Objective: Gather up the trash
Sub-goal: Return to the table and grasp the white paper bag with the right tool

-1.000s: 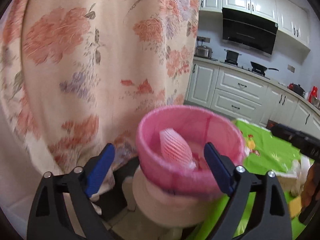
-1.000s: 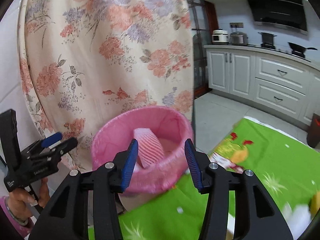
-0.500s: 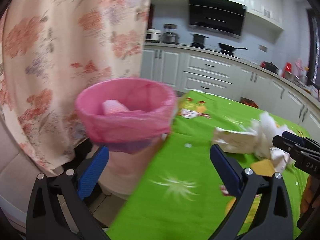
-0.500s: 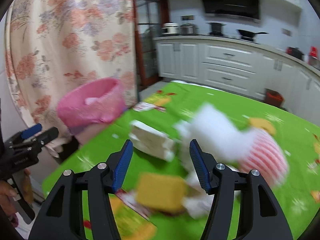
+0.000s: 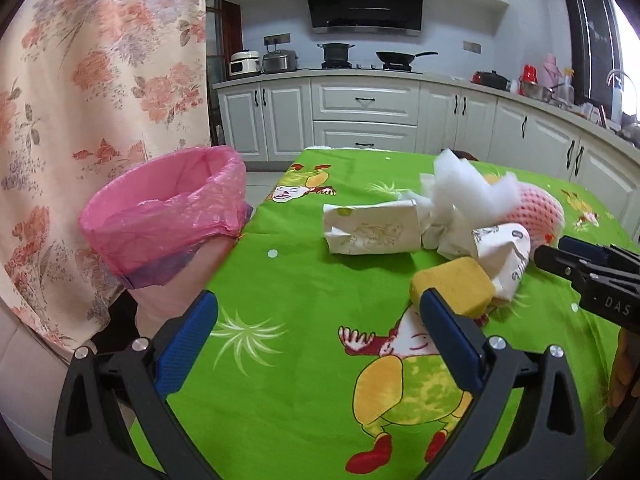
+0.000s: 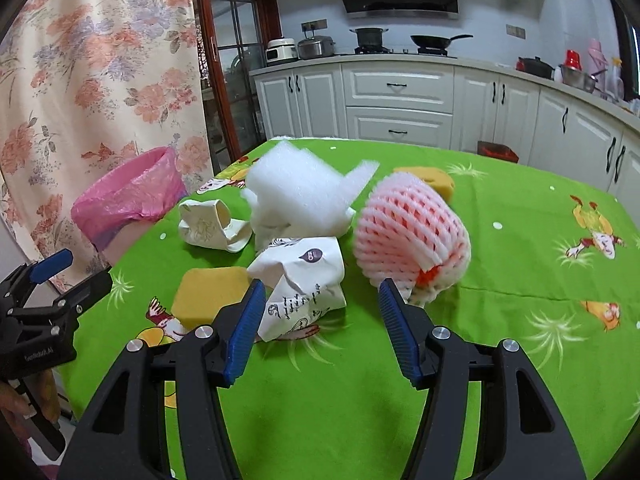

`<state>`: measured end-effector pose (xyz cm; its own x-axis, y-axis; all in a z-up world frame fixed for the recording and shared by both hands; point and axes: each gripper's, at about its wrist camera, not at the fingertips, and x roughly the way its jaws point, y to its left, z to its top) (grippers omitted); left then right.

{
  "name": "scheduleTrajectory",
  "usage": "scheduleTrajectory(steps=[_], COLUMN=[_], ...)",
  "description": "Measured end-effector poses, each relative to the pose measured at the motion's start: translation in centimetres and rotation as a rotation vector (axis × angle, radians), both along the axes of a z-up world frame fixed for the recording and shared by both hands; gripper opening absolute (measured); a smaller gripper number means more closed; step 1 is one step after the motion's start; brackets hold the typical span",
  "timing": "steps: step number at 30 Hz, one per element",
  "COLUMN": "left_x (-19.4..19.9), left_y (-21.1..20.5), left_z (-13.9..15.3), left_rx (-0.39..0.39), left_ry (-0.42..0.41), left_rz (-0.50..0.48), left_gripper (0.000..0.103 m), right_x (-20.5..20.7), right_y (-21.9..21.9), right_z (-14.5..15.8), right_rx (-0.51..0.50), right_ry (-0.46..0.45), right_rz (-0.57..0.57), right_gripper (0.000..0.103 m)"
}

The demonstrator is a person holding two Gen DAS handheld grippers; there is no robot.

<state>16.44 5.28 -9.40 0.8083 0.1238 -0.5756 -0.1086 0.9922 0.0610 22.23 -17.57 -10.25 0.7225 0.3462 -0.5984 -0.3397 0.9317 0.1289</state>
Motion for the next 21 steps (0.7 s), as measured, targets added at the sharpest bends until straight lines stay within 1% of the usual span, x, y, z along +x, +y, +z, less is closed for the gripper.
scheduleTrajectory(steps=[3,6,8,12,15,19,20,21], left_x=[-0.1,-0.1,-0.2,-0.1,-0.1,-0.1,-0.1,0.0], left_y=[0.2,0.7,1.0,1.4,1.2,1.1,1.1,1.1], left_z=[0.0,0.0,-0.1,-0.3,-0.4,-0.6,-0.6,-0.7], left_rx=[0.005,-0.010,-0.016,-0.026,-0.021,-0.024,-0.026,-0.028], left_ry=[-0.002,-0.002,0.000,0.009,0.012,0.016,0.019,0.021], left_rz=[0.011,0.022,0.027,0.018,0.005,-0.003,-0.003,-0.003], left_gripper=[0.098,0.098,0.098,0.098,0.098,0.098,0.098,0.098], right_x=[0.3,1.0,1.4,2.7,3.4,3.9,4.0,4.0], right_y=[0.8,1.7,2.0,2.8,3.4,3.6,3.6,3.4], right_z=[-0.3,-0.6,-0.7,-0.9,-1.3,-2.3,-2.5,-2.4], right_rx=[-0.012,-0.049,-0.056,-0.077,-0.101,-0.112,-0.106,-0.097], right_ry=[0.016,0.026,0.032,0.050,0.061,0.101,0.117,0.114], right_rz=[0.014,0.024,0.026,0.029,0.032,0.029,0.033,0.033], right_gripper=[0.057,0.057,0.058,0.065,0.065,0.065,0.064,0.056])
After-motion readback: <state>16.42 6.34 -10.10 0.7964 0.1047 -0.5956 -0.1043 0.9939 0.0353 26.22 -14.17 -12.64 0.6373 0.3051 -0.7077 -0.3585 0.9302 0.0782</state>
